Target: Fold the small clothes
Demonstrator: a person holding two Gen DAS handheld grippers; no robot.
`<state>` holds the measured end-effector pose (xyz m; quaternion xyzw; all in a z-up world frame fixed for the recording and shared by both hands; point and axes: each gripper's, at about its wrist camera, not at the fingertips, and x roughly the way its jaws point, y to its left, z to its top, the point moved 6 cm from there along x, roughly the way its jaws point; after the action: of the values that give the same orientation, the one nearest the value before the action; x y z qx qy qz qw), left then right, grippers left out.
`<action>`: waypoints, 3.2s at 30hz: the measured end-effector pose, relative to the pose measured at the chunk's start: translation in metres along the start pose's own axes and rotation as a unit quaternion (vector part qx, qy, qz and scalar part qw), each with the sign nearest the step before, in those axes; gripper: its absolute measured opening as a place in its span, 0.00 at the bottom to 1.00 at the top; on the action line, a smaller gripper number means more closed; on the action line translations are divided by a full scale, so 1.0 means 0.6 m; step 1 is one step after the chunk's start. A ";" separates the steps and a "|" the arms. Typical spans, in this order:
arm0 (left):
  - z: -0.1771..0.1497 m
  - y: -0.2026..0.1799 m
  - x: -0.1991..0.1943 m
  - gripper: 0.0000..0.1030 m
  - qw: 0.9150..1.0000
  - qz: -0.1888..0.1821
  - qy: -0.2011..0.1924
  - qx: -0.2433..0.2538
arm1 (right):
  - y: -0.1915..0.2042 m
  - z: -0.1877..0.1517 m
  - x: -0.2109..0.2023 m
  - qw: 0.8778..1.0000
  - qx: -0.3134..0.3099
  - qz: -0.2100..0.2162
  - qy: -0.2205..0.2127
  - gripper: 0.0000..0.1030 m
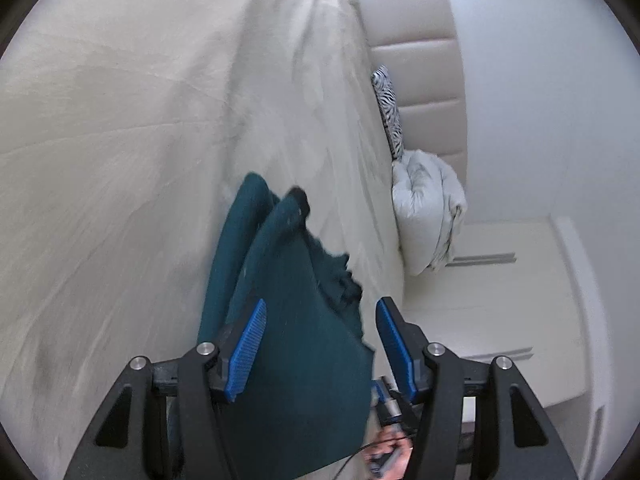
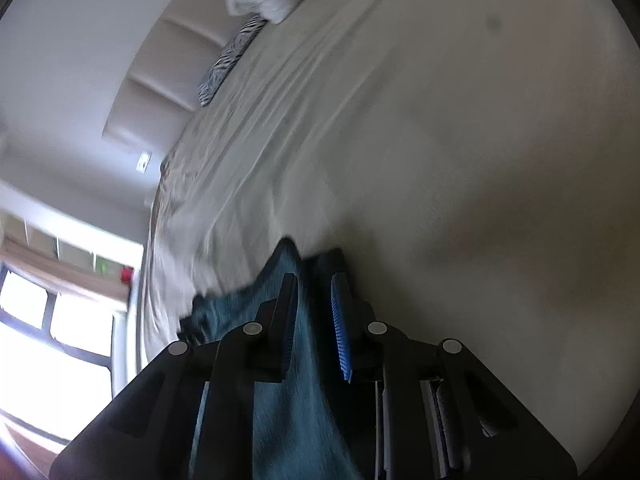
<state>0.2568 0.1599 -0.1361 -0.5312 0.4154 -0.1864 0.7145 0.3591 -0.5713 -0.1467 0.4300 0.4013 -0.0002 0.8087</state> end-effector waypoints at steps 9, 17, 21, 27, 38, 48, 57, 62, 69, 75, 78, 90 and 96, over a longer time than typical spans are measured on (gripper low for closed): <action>-0.088 0.011 -0.032 0.57 0.988 0.100 -0.011 0.118 | 0.062 -0.097 -0.072 0.985 -0.159 -0.058 0.020 0.17; -0.117 -0.003 -0.039 0.57 0.960 0.182 -0.035 0.212 | 0.064 -0.153 -0.095 0.978 -0.198 -0.063 0.020 0.50; -0.126 0.001 -0.036 0.55 0.954 0.195 -0.038 0.226 | 0.058 -0.156 -0.095 0.976 -0.204 -0.073 0.015 0.50; -0.133 0.012 -0.038 0.31 0.937 0.241 -0.037 0.252 | 0.041 -0.156 -0.097 0.977 -0.200 -0.074 0.015 0.50; -0.149 0.024 -0.024 0.09 0.915 0.279 -0.024 0.291 | 0.045 -0.173 -0.089 0.964 -0.248 -0.099 0.011 0.47; -0.161 0.032 -0.028 0.06 0.908 0.291 -0.026 0.301 | 0.046 -0.173 -0.084 0.955 -0.270 -0.119 0.007 0.27; -0.157 0.043 -0.032 0.09 0.916 0.284 -0.027 0.283 | 0.034 -0.179 -0.064 0.948 -0.284 -0.139 0.028 0.27; -0.154 0.002 -0.070 0.11 0.909 0.291 -0.059 0.292 | 0.029 -0.151 -0.107 0.963 -0.221 -0.155 -0.006 0.27; -0.150 -0.097 0.010 0.29 0.886 0.272 -0.068 0.368 | 0.151 -0.164 -0.100 0.981 -0.193 0.009 -0.003 0.59; -0.117 -0.105 0.152 0.30 0.844 0.318 -0.049 0.430 | 0.237 -0.214 0.052 0.977 -0.109 0.149 0.103 0.59; -0.080 -0.075 0.184 0.30 0.844 0.339 -0.038 0.414 | 0.234 -0.230 0.127 0.977 -0.076 0.144 0.140 0.54; -0.007 -0.042 0.201 0.31 0.889 0.284 -0.046 0.358 | 0.046 -0.080 0.095 0.988 0.074 0.136 0.016 0.21; -0.065 -0.074 0.139 0.31 0.896 0.270 -0.040 0.352 | 0.032 -0.080 0.000 0.996 0.040 0.074 -0.018 0.26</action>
<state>0.2823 0.0609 -0.1321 -0.1200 0.4212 -0.0991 0.8935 0.3346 -0.5254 -0.1483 0.4905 0.3533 0.0358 0.7958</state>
